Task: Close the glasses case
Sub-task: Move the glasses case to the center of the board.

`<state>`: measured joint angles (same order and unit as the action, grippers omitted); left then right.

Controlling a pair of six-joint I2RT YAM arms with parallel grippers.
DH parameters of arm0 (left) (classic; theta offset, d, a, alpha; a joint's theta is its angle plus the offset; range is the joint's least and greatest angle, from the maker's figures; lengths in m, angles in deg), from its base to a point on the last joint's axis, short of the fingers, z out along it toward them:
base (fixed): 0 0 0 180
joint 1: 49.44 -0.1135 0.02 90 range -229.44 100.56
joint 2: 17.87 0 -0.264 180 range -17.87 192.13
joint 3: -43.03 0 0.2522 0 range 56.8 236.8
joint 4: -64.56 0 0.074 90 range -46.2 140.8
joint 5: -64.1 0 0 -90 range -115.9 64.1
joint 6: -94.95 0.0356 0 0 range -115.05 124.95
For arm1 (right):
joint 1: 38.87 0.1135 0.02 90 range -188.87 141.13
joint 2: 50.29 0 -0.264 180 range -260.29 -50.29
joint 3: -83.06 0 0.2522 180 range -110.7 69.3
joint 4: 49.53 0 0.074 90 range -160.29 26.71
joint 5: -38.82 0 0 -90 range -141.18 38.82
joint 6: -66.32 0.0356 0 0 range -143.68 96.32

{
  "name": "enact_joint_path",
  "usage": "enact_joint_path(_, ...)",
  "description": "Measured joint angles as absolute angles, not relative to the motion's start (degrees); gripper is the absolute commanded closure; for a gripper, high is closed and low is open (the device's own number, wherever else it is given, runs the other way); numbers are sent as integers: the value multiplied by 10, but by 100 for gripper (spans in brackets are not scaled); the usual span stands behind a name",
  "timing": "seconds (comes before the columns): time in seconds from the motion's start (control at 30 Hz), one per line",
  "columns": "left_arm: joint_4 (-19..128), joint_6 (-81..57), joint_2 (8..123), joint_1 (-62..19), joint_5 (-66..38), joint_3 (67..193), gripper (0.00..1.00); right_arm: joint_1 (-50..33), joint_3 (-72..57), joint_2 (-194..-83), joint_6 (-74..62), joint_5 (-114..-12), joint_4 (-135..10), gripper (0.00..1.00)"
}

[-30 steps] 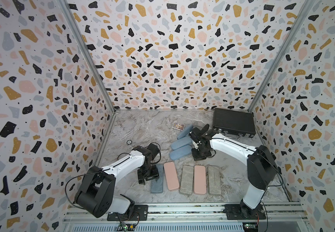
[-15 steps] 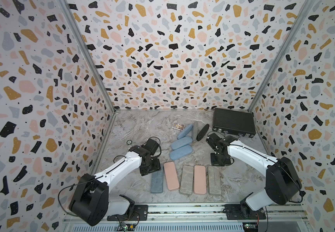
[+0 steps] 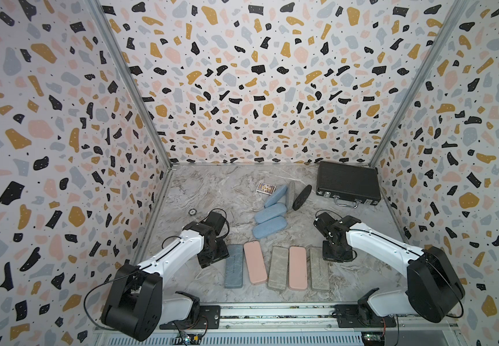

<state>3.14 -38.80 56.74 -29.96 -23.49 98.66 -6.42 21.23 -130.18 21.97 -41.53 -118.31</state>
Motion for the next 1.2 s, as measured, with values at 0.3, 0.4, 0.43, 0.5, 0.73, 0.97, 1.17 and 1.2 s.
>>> enact_joint_path(0.3, 65, -388, 625, -302, -234, 975, 40, -65, 255, -1321, 214, -498, -1098, 100)
enact_joint_path(0.4, 74, -393, 625, -302, -230, 965, 41, -65, 255, -1321, 207, -525, -1080, 100)
enact_joint_path(0.43, 77, -395, 625, -302, -229, 962, 42, -63, 255, -1321, 206, -532, -1077, 100)
enact_joint_path(0.5, 78, -400, 623, -299, -227, 960, 42, -57, 253, -1324, 204, -541, -1074, 100)
enact_joint_path(0.73, 88, -429, 624, -261, -235, 959, 43, -12, 236, -1351, 206, -553, -1063, 100)
enact_joint_path(0.97, 80, -457, 642, -229, -255, 974, 44, 5, 220, -1366, 209, -538, -1071, 100)
enact_joint_path(1.17, 78, -473, 629, -217, -253, 971, 43, 6, 188, -1366, 204, -501, -1103, 95)
enact_joint_path(1.2, 75, -474, 622, -215, -251, 971, 43, 6, 179, -1366, 202, -496, -1109, 92)
